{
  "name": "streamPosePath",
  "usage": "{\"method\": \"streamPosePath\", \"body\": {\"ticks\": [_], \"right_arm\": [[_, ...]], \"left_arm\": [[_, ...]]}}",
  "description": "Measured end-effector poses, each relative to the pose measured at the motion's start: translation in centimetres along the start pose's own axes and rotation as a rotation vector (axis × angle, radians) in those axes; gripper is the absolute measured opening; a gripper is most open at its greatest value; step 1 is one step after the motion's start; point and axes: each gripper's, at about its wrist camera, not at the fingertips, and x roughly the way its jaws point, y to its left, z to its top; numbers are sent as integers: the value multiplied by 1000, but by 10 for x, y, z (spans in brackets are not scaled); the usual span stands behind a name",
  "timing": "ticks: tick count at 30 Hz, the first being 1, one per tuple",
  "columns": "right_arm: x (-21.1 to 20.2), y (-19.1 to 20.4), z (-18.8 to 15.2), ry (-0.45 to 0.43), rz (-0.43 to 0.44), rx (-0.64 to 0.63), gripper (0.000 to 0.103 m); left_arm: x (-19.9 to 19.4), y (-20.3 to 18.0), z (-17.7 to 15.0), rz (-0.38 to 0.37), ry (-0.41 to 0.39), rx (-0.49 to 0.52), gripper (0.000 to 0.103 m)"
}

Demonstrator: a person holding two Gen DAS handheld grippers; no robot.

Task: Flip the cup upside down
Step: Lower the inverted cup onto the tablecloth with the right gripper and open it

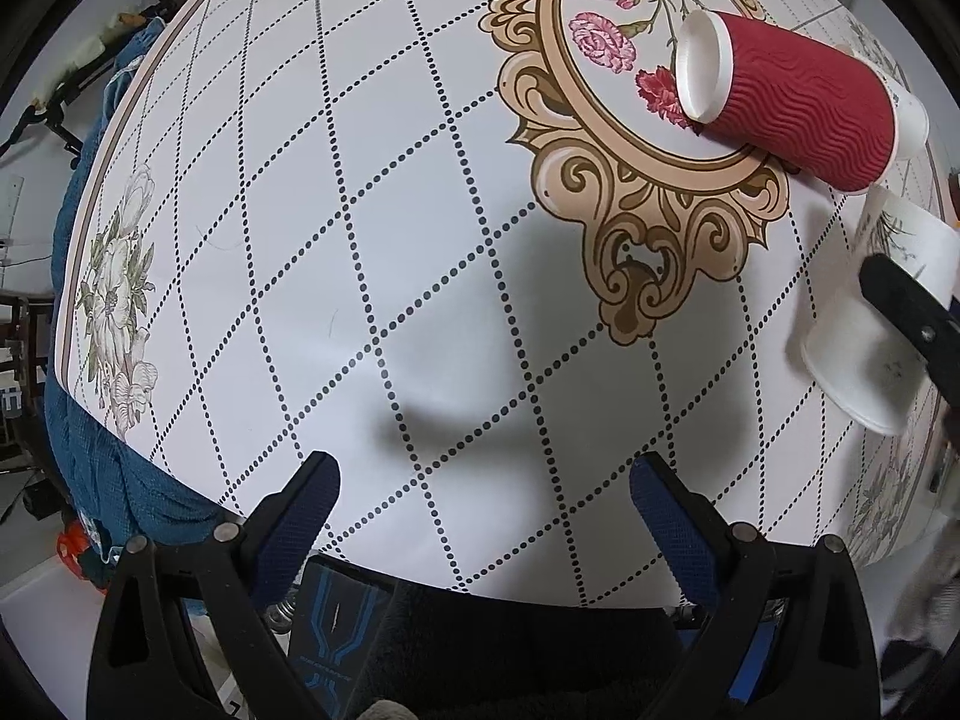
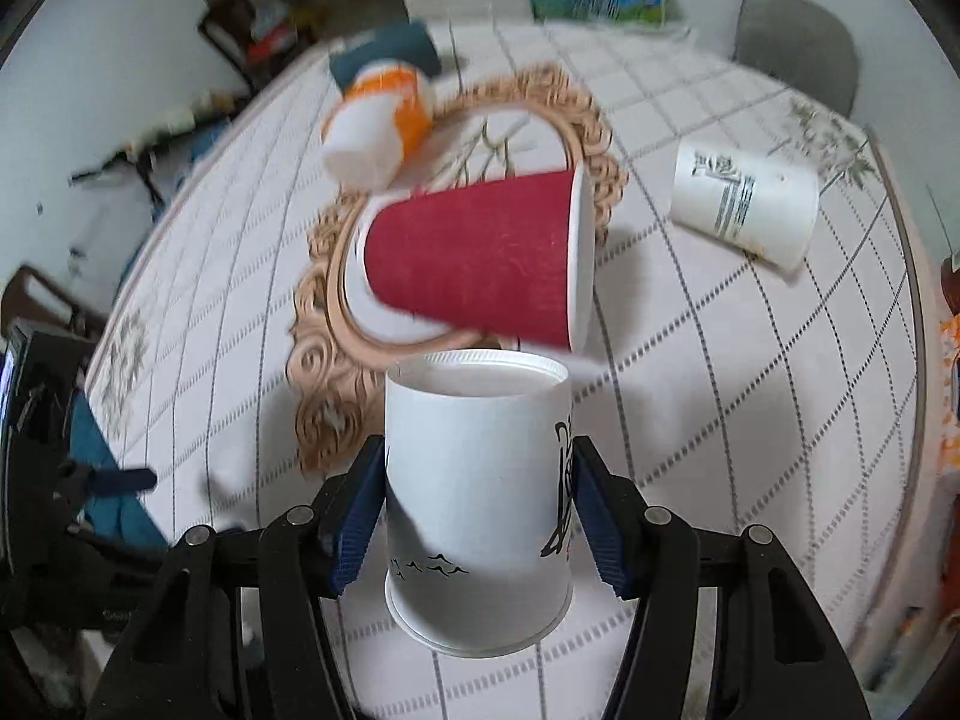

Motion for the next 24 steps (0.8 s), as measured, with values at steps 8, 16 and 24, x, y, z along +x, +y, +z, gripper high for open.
{"method": "streamPosePath", "body": {"ticks": [8, 16, 24], "right_arm": [[3, 8, -41, -107, -4, -8, 63], [-2, 13, -57, -86, -9, -57, 64], [-6, 6, -67, -52, 1, -47, 64]], "left_arm": [[0, -2, -1, 7, 2, 13, 99], [-1, -14, -5, 10, 0, 24, 99], [-10, -24, -10, 20, -19, 21, 99]]}}
